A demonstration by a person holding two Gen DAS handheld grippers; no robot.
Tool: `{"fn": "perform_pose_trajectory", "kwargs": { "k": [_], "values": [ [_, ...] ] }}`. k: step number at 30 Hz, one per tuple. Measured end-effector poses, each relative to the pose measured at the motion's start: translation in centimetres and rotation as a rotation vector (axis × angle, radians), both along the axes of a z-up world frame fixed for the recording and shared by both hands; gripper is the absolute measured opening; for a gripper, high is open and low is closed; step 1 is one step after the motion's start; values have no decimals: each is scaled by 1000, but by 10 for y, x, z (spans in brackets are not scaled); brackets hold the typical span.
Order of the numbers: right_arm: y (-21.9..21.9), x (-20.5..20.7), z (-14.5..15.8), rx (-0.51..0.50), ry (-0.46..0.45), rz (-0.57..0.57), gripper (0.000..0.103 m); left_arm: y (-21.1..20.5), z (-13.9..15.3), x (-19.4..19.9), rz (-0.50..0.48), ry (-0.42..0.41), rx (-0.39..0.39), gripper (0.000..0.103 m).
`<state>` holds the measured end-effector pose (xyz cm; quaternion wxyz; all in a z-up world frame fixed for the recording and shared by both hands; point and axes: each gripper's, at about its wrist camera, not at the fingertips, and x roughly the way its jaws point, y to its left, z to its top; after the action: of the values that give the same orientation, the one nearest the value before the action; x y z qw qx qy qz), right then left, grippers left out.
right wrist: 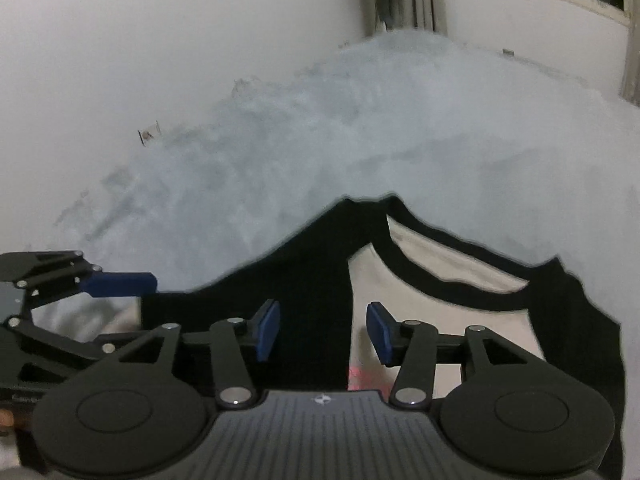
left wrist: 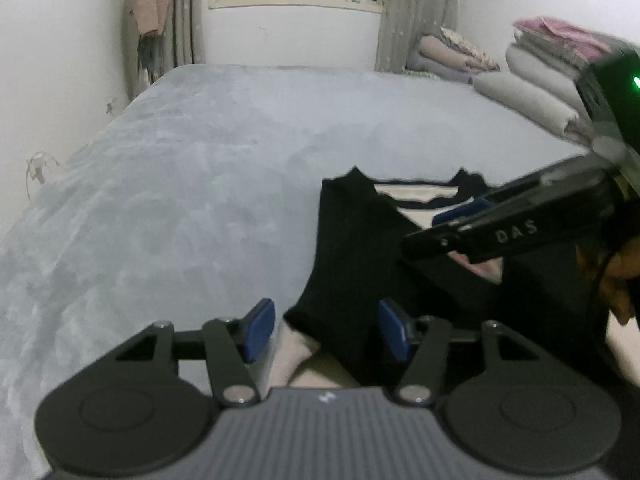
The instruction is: Fold clothes
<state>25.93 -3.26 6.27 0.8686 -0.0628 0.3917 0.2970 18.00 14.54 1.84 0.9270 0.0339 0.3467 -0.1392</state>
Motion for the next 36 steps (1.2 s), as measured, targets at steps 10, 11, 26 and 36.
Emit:
{"fn": "perform_pose_trajectory", "kwargs": {
  "k": [10, 11, 26, 36],
  "values": [
    [19, 19, 25, 161, -41, 49, 7, 51, 8, 5, 123, -23, -206, 12],
    [23, 20, 29, 171, -45, 53, 7, 56, 7, 5, 133, -22, -225, 12],
    [25, 26, 8, 92, -12, -15, 49, 45, -2, 9, 147, 6, -26, 35],
    [47, 59, 3, 100, 30, 11, 42, 33, -3, -1, 18, 17, -32, 43]
  ]
}}
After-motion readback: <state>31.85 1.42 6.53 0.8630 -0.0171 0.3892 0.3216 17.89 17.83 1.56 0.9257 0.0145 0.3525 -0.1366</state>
